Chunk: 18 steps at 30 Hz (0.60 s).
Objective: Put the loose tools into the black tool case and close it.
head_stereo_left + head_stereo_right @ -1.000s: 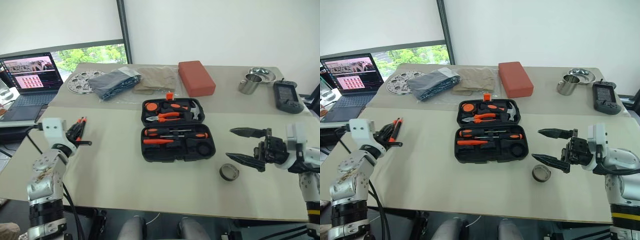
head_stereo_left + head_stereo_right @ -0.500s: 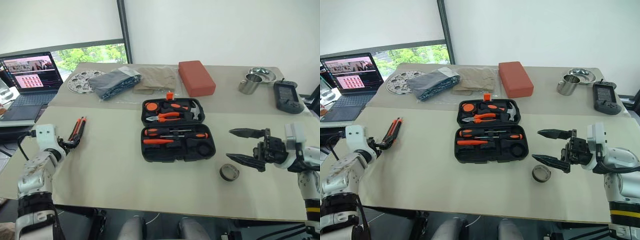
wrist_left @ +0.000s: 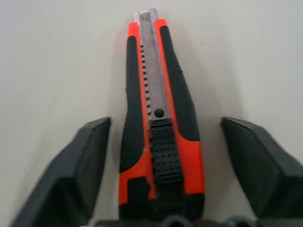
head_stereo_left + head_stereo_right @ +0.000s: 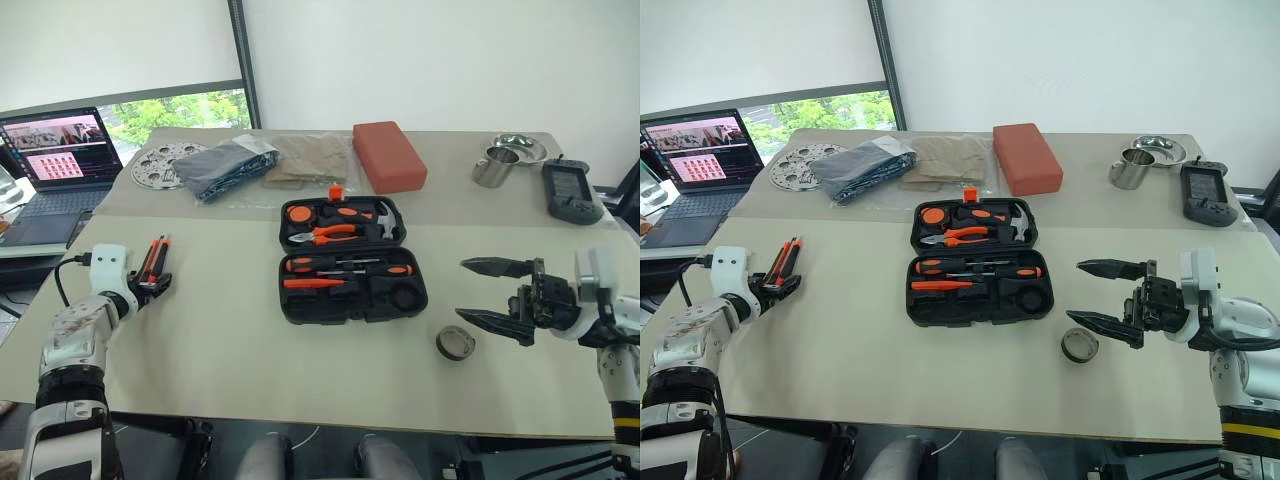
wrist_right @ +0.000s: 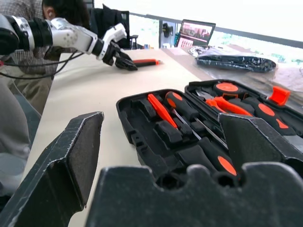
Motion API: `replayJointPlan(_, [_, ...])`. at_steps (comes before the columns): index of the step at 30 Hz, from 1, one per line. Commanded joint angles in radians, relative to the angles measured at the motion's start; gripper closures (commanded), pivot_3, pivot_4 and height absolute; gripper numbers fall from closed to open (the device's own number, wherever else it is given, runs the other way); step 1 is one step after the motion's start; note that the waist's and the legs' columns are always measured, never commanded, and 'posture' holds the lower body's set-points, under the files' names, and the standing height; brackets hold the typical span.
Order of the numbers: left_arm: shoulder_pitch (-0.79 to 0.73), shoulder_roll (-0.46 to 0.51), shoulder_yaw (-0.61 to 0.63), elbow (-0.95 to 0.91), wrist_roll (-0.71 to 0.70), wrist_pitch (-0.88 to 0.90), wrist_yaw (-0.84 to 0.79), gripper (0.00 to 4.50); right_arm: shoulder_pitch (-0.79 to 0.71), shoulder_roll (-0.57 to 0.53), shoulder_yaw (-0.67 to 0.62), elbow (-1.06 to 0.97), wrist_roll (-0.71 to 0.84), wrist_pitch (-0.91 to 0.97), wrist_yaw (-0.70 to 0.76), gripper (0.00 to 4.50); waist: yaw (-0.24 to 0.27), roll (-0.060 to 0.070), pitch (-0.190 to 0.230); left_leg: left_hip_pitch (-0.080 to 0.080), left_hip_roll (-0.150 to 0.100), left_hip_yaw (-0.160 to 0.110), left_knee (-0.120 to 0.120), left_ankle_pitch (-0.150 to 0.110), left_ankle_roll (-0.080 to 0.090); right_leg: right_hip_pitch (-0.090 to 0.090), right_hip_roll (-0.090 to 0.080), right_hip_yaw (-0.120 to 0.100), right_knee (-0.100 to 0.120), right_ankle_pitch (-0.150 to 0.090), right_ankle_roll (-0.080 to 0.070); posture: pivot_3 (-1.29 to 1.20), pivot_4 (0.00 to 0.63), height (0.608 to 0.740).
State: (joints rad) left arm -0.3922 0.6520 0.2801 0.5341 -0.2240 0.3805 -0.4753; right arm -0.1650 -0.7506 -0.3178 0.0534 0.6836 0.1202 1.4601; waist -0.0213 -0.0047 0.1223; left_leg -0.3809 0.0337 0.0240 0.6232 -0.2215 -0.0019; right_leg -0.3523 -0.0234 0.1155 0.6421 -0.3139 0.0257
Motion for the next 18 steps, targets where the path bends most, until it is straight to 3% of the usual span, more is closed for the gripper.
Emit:
replayJointPlan(1, [0.015, 0.018, 0.0, 0.014, 0.021, -0.002, 0.007, 2.18, -0.002, 0.0, -0.034, -0.019, 0.029, -0.011, 0.008, 0.0, -0.003, 0.0, 0.0, 0.0, 0.0, 0.0, 0.0, 0.0, 0.0, 0.0, 0.0, 0.0, 0.0, 0.0, 0.0, 0.0, 0.15, 0.74])
replayJointPlan(2, [0.019, 0.014, 0.015, 0.012, 0.011, -0.006, 0.014, 2.6, -0.007, 0.0, -0.036, -0.007, 0.03, -0.011, 0.011, 0.0, -0.004, 0.0, 0.0, 0.0, 0.0, 0.0, 0.0, 0.0, 0.0, 0.0, 0.0, 0.0, 0.0, 0.0, 0.0, 0.0, 0.15, 0.74])
replayJointPlan(3, [0.022, 0.008, 0.036, 0.012, -0.004, -0.01, 0.022, 2.72, -0.012, 0.0, -0.037, 0.004, 0.031, -0.013, 0.015, 0.0, -0.006, 0.0, 0.0, 0.0, 0.0, 0.0, 0.0, 0.0, 0.0, 0.0, 0.0, 0.0, 0.0, 0.0, 0.0, 0.0, 0.15, 0.74])
replayJointPlan(13, [0.0, 0.017, 0.109, -0.049, -0.061, -0.11, -0.002, 2.72, -0.035, -0.011, -0.044, 0.059, 0.024, -0.019, 0.04, 0.0, -0.02, -0.003, 0.002, -0.001, 0.001, 0.0, 0.0, 0.0, 0.0, -0.001, -0.001, -0.001, 0.0, 0.0, 0.0, 0.0, 0.15, 0.74])
replayJointPlan(18, [-0.06, 0.022, 0.053, -0.102, -0.059, -0.204, -0.1, 2.72, -0.04, -0.013, -0.041, 0.063, 0.019, -0.015, 0.04, 0.0, -0.01, -0.003, 0.002, -0.002, 0.0, 0.0, 0.0, 0.0, 0.0, -0.001, -0.002, -0.002, -0.001, 0.0, 0.0, 0.0, 0.15, 0.74])
